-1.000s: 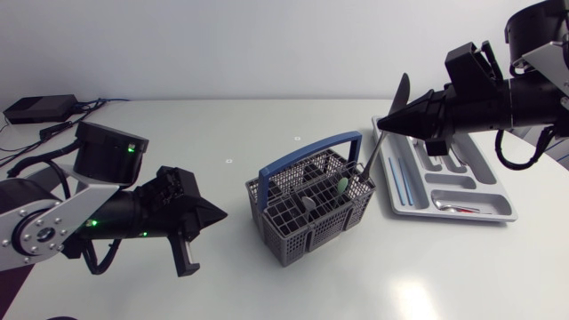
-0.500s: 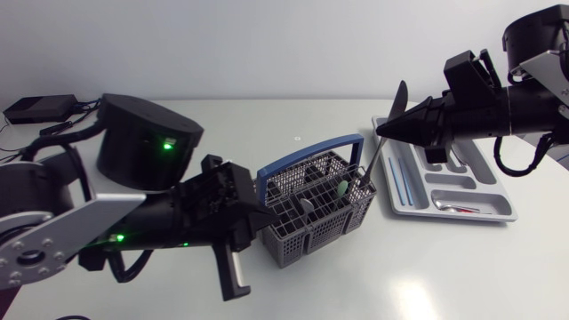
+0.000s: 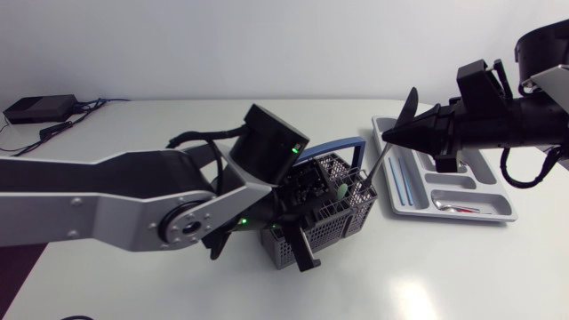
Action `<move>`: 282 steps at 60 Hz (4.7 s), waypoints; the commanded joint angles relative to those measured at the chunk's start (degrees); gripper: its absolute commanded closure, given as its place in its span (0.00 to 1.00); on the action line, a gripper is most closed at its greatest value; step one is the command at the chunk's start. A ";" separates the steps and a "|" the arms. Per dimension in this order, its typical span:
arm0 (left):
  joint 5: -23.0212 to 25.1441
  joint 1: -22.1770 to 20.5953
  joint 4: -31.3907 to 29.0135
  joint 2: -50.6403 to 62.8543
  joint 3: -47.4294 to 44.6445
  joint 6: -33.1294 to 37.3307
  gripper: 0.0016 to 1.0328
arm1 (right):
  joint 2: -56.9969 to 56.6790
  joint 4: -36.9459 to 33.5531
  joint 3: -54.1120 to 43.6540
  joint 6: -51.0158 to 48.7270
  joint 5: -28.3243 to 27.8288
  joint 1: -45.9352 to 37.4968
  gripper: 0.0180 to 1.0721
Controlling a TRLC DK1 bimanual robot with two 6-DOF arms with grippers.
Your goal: Unload the cutlery basket into the drawer organizer.
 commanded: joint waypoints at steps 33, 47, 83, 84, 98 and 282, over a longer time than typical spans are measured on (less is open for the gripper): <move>-3.87 -0.91 1.47 12.65 6.60 -4.27 0.93 | -6.75 3.71 -3.05 5.55 -4.84 -4.56 0.95; -3.96 -1.09 0.85 14.06 7.30 -4.45 0.93 | -9.39 6.78 -4.19 9.86 -5.45 -5.62 0.95; -3.52 -0.65 0.94 0.70 3.43 -4.01 0.93 | 0.28 -1.13 4.77 2.48 -4.84 -25.22 0.95; -3.52 -0.65 0.94 0.52 3.34 -4.01 0.93 | 1.24 -1.48 5.39 1.86 -4.57 -25.83 0.95; -3.43 -0.38 0.41 -6.16 -0.08 -3.04 0.93 | 13.55 -4.99 16.20 -1.04 0.08 -31.72 0.95; -0.44 4.10 -2.58 -23.65 -14.76 -1.20 0.93 | 60.13 -8.51 52.15 1.95 29.18 -29.52 0.26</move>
